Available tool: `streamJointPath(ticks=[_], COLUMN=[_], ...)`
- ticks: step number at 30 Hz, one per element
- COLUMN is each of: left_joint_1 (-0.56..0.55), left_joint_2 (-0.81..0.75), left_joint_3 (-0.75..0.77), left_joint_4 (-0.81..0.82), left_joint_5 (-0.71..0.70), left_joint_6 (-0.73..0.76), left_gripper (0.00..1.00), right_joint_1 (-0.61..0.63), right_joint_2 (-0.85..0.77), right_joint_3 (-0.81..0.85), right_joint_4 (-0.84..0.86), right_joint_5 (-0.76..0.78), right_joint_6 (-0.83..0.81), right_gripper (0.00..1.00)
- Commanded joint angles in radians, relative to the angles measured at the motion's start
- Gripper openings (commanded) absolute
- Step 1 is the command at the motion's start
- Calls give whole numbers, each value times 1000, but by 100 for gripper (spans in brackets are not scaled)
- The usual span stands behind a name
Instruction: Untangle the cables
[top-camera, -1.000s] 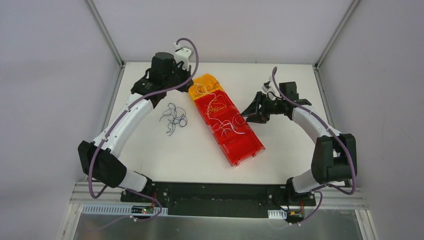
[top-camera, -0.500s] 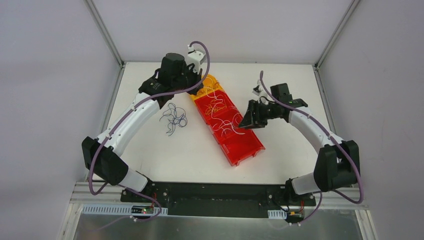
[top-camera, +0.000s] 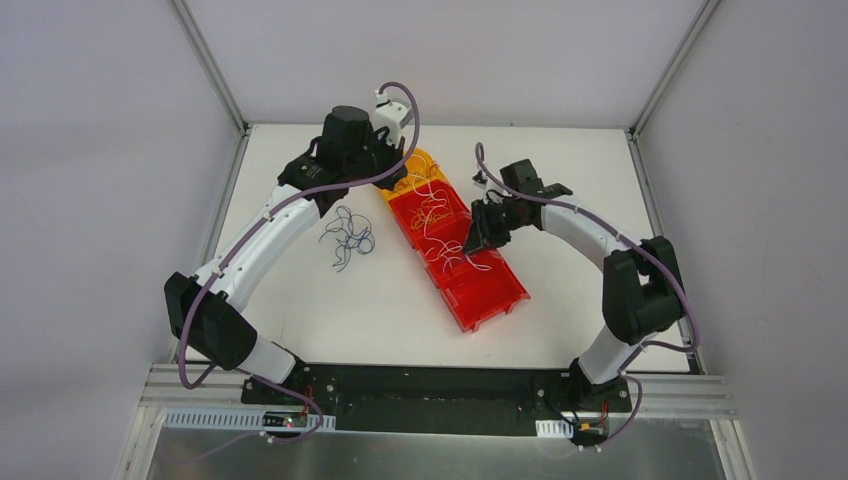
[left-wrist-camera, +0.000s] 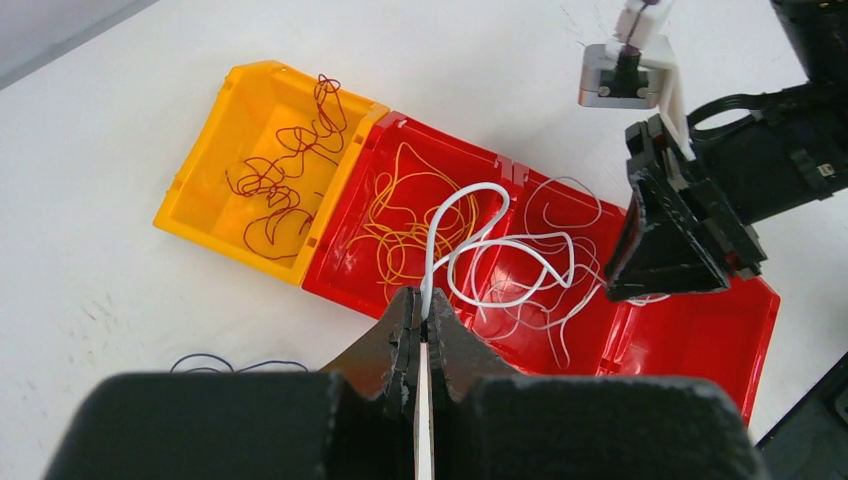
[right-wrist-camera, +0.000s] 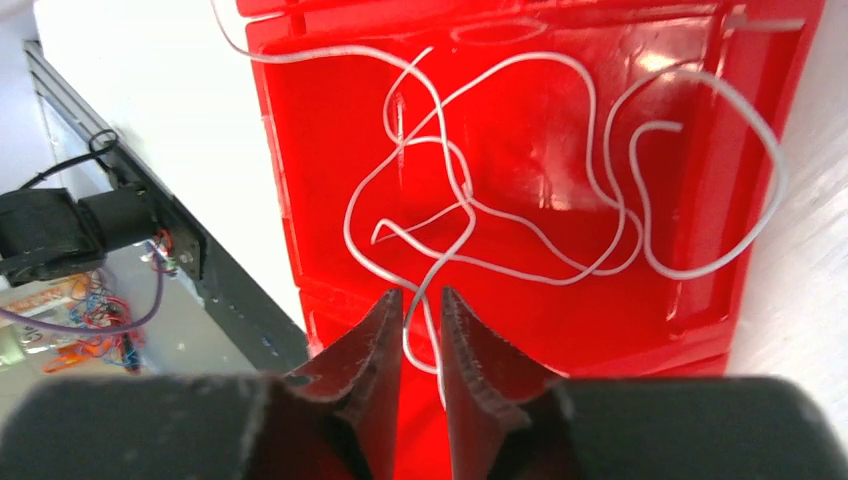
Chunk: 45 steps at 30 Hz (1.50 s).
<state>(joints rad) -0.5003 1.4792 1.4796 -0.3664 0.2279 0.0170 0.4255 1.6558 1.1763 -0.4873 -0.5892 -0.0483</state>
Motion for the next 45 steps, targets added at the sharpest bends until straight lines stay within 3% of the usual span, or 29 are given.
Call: streamJointPath(ticks=[1,2,3,11,17,21,26,30,41,45], left_joint_1=[3,3,3,3,-14,-77,-125,-148,-256,-257], left_joint_2=[-11,-13,-17,-32,-15,5,90,165,313,303], left_joint_3=[31,29,28,21,5,-30,-15,30,-23,-22], left_joint_4=[7,7,7,15,16,15,18,15,-41,-75], left_joint_5=[11,10,9,39,282,247,71,63,-54,-60], left_joint_6=[-2,-3,-3,-9,-85,-72,-48,-26,53,70], left_gripper=[0,0,0,0,0,0,0,0,0,17], right_joint_1=[7,9,11,18,18,-44,-140,-190,-258,-255], right_joint_2=[49,59,69,154,209,135,-11,-63,-140,-120], right_joint_3=[82,93,109,164,125,92,74,78,-9,-22], right_joint_4=[36,38,41,170,161,116,91,29,25,36], right_joint_5=[36,33,31,-32,-61,-95,-142,-175,-274,-274], right_joint_6=[-15,-16,-14,96,59,75,100,74,107,117], right_gripper=[13,4,0,0,0,18,52,68,70,59])
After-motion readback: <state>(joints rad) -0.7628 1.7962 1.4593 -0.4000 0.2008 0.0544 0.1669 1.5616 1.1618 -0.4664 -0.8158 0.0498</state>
